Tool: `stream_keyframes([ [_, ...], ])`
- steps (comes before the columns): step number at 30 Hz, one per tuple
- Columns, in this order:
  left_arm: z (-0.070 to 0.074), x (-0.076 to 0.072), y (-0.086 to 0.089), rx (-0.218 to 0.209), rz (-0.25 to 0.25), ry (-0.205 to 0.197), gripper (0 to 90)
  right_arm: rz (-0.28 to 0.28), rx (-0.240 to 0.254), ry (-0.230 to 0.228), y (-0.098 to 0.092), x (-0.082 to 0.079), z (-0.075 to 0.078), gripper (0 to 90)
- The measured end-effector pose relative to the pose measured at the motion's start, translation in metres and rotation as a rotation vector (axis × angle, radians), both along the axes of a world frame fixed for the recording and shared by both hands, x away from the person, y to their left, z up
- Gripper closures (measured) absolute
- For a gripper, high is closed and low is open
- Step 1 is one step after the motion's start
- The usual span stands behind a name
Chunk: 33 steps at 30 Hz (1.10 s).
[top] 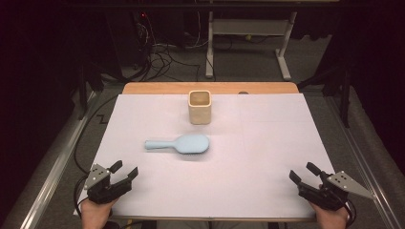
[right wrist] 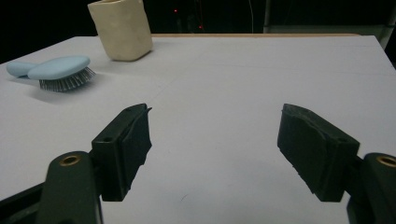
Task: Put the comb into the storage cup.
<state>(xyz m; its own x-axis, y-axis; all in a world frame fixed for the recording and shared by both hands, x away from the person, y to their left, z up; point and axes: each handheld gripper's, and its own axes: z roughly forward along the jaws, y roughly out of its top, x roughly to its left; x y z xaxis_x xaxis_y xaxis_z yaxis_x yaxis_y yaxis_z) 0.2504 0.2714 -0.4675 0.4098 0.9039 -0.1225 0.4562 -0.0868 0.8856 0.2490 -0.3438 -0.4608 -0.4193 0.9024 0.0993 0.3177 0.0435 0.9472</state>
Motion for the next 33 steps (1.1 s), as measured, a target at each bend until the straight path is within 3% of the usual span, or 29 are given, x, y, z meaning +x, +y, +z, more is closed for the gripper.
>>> stream_keyframes([
  [33, 0.0054, -0.0014, 0.0011, -0.017, 0.0, -0.032, 32.9, 0.014, 0.003, -0.011, 0.0, -0.0003, 0.0002, 26.6],
])
